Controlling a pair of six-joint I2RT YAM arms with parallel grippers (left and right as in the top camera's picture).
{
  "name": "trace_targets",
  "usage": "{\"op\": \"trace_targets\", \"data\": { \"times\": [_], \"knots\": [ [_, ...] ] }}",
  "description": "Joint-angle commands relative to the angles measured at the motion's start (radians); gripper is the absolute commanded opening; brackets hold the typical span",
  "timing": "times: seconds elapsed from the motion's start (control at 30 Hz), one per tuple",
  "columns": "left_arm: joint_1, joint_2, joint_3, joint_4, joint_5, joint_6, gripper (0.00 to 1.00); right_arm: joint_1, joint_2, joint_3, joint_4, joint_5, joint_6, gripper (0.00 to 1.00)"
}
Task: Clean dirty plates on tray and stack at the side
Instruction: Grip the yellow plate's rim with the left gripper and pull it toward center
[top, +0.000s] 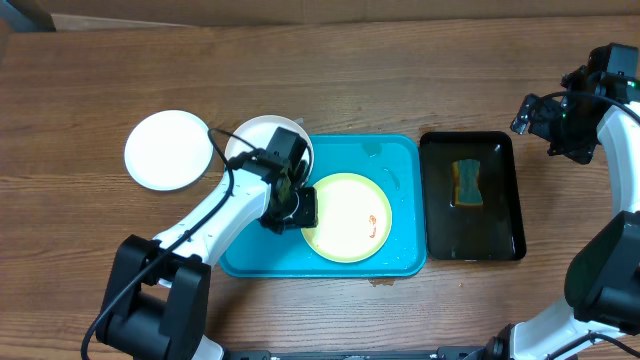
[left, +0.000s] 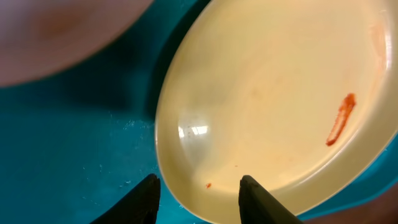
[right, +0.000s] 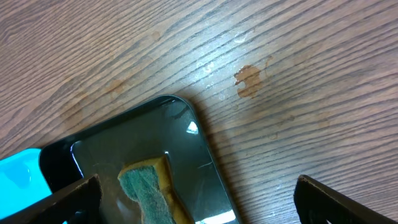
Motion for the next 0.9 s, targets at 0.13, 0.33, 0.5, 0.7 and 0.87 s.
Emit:
{"op": "trace_targets", "data": {
  "times": [0.13,0.33,0.5,0.7,0.87],
  "knots": [
    [-0.01,0.018,0.065,-0.011,-0.206,0.093,0.44,0.001,-0.017,0.011,0.005,-0.002,0.001,1.0],
    [-0.013,0.087,0.065,0.003,-0.151,0.079,0.49,0.001,-0.017,0.011,0.005,-0.002,0.001,1.0],
    [-0.014,0.145,0.065,0.015,-0.039,0.079,0.35,0.001,-0.017,0.011,0.005,-0.002,0.001,1.0],
    [-0.012,0.149,0.074,0.018,-0.039,0.063,0.04,0.001,-0.017,0.011,0.005,-0.002,0.001,1.0],
    [-0.012,0.148,0.074,0.013,-0.07,-0.093,0.05,0.001,-0.017,0.011,0.005,-0.002,0.001,1.0]
  ]
}}
